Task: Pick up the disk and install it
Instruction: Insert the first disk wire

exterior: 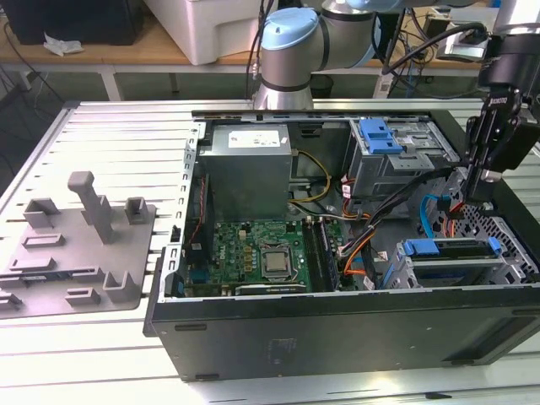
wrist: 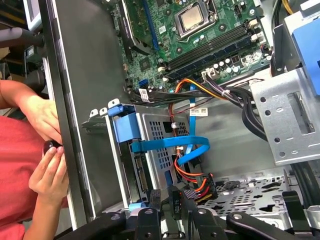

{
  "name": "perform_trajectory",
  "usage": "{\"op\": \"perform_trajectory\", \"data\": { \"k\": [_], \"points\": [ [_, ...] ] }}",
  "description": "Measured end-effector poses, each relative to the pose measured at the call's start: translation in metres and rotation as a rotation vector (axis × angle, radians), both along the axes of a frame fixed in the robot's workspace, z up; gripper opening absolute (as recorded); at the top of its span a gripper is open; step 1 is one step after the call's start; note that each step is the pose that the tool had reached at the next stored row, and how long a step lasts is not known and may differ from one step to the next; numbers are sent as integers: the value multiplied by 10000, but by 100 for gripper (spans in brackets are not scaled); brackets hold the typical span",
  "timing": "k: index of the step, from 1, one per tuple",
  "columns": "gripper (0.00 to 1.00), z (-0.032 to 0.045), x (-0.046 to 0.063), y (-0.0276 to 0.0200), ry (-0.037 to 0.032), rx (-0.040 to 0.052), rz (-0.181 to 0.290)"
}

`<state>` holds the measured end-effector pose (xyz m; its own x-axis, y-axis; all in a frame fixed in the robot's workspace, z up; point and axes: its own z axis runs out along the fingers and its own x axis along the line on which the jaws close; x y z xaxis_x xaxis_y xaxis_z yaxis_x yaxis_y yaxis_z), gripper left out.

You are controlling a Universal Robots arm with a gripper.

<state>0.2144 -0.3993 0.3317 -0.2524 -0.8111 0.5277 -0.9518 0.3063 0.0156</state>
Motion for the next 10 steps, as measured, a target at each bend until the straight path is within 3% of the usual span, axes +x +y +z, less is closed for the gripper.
{"op": "perform_trajectory", "data": {
  "k": [10],
  "points": [
    [30,-23,-2,0,-4,0,0]
  ]
}}
